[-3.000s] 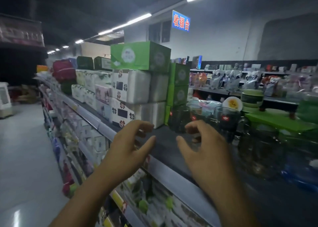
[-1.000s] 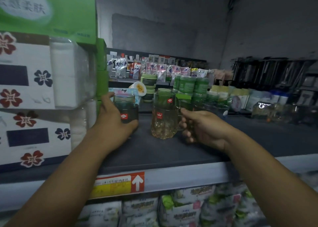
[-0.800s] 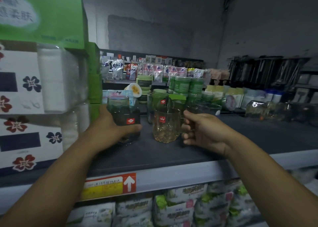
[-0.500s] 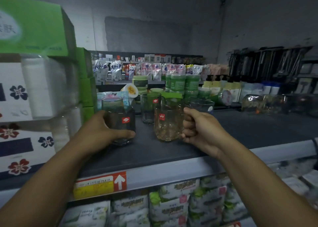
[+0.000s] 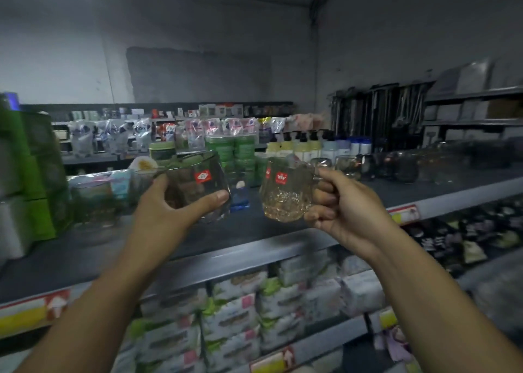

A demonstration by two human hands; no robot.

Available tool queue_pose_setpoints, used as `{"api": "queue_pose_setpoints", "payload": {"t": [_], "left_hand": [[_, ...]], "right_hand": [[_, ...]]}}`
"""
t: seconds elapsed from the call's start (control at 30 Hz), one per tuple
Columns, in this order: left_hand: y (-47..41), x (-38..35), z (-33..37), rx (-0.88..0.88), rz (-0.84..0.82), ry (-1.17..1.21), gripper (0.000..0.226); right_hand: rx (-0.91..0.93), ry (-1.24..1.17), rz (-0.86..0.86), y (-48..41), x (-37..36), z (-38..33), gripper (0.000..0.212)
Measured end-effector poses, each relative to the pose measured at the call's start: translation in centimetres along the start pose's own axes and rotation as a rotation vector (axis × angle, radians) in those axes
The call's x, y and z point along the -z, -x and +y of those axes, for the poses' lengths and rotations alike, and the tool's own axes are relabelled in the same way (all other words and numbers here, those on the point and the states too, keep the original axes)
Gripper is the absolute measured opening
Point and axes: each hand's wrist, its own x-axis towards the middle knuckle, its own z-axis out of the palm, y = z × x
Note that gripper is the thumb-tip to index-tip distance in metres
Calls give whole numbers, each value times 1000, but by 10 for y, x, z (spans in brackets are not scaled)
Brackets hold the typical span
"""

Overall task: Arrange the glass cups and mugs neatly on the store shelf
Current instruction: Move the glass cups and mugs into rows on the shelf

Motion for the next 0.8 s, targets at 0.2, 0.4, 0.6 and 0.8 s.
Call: {"api": "queue_pose_setpoints", "payload": {"t": [0.2,0.4,0.6,0.8], "left_hand": [[28,-135,37,21,-69,108,63],[34,-260,66,56,-185,139,55],[-15,-359,75,92,-283,110,68],[-80,-447,60,86,-394,-85,52]], "right_hand": [[65,48,133,53,110,-72,42],[110,94,263,75,205,-132,43],[161,164,303,61,279,-168,60],[142,169,320,-1,344,-175,51]]}}
